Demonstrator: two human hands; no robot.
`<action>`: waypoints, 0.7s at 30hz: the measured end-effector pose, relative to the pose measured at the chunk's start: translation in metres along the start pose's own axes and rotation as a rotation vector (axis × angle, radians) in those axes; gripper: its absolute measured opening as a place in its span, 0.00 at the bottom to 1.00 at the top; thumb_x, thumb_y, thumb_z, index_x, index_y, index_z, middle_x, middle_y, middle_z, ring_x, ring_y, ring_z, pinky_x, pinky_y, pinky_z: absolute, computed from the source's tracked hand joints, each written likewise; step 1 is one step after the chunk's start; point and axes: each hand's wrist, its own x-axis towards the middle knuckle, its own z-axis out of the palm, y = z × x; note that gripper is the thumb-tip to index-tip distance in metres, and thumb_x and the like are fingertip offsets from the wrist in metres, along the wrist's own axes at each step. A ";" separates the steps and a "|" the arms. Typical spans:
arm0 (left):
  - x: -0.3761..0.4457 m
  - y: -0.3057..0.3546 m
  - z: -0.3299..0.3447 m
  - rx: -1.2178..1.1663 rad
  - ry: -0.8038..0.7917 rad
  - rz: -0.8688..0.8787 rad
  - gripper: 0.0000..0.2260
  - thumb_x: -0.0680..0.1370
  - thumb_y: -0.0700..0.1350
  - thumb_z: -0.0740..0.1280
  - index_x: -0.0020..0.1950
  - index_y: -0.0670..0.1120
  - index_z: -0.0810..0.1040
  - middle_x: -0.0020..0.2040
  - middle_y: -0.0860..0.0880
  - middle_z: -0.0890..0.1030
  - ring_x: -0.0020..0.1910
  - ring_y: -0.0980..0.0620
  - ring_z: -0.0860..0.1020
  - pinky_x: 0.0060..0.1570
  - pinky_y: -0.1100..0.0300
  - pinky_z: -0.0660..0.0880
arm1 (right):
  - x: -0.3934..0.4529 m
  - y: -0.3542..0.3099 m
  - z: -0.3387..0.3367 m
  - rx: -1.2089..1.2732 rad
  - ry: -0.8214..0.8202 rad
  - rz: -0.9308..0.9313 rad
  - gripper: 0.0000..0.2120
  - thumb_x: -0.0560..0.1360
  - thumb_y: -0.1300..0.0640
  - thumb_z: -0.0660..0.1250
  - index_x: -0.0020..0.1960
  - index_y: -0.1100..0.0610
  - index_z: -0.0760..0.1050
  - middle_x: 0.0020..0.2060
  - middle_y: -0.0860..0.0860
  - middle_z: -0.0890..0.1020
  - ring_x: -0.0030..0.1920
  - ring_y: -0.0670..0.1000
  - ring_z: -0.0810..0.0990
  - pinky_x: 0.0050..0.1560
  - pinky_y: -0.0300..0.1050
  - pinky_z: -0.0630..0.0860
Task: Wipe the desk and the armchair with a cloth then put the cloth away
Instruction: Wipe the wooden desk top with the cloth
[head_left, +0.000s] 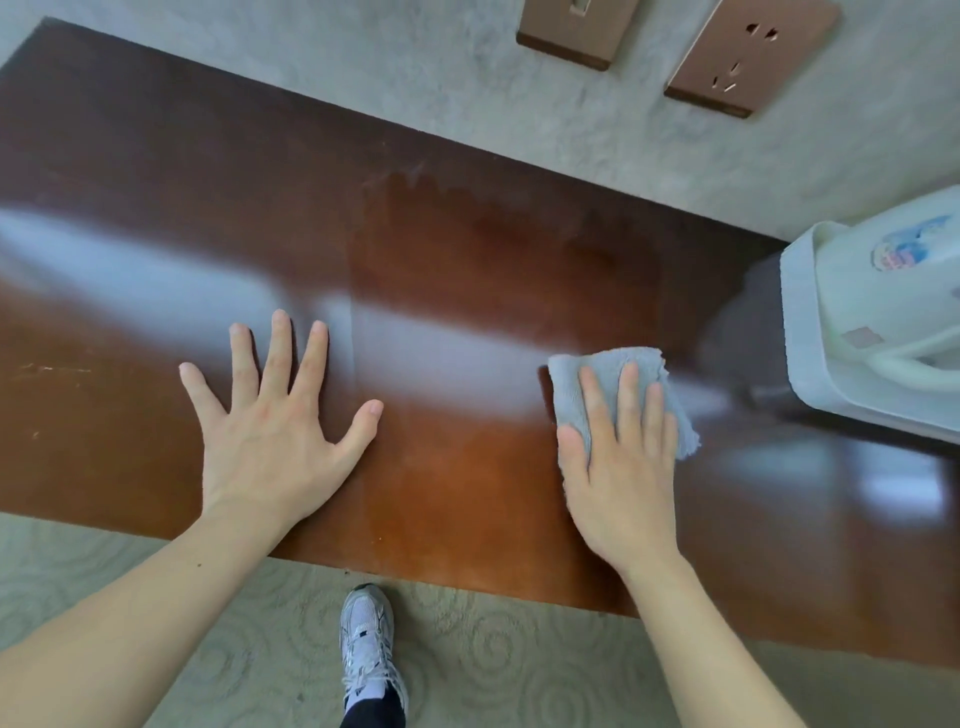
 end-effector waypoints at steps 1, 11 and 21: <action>0.000 0.000 0.000 -0.004 -0.005 0.005 0.38 0.77 0.73 0.45 0.81 0.51 0.55 0.82 0.44 0.57 0.80 0.37 0.51 0.70 0.26 0.49 | -0.028 0.004 0.003 0.006 -0.014 0.022 0.29 0.81 0.38 0.40 0.80 0.44 0.45 0.81 0.54 0.45 0.79 0.60 0.43 0.78 0.60 0.44; -0.003 0.040 -0.014 -0.063 0.045 0.301 0.37 0.76 0.73 0.47 0.80 0.55 0.61 0.82 0.46 0.60 0.81 0.41 0.52 0.75 0.35 0.51 | -0.020 0.036 -0.002 -0.027 -0.045 0.163 0.29 0.81 0.38 0.41 0.80 0.43 0.45 0.80 0.55 0.46 0.79 0.62 0.44 0.77 0.61 0.45; 0.031 0.140 0.005 0.036 -0.027 0.424 0.41 0.73 0.77 0.36 0.82 0.59 0.46 0.84 0.45 0.46 0.82 0.40 0.41 0.75 0.31 0.44 | 0.146 0.091 -0.027 -0.042 0.015 0.203 0.28 0.82 0.40 0.41 0.80 0.44 0.43 0.80 0.56 0.45 0.79 0.62 0.43 0.77 0.62 0.42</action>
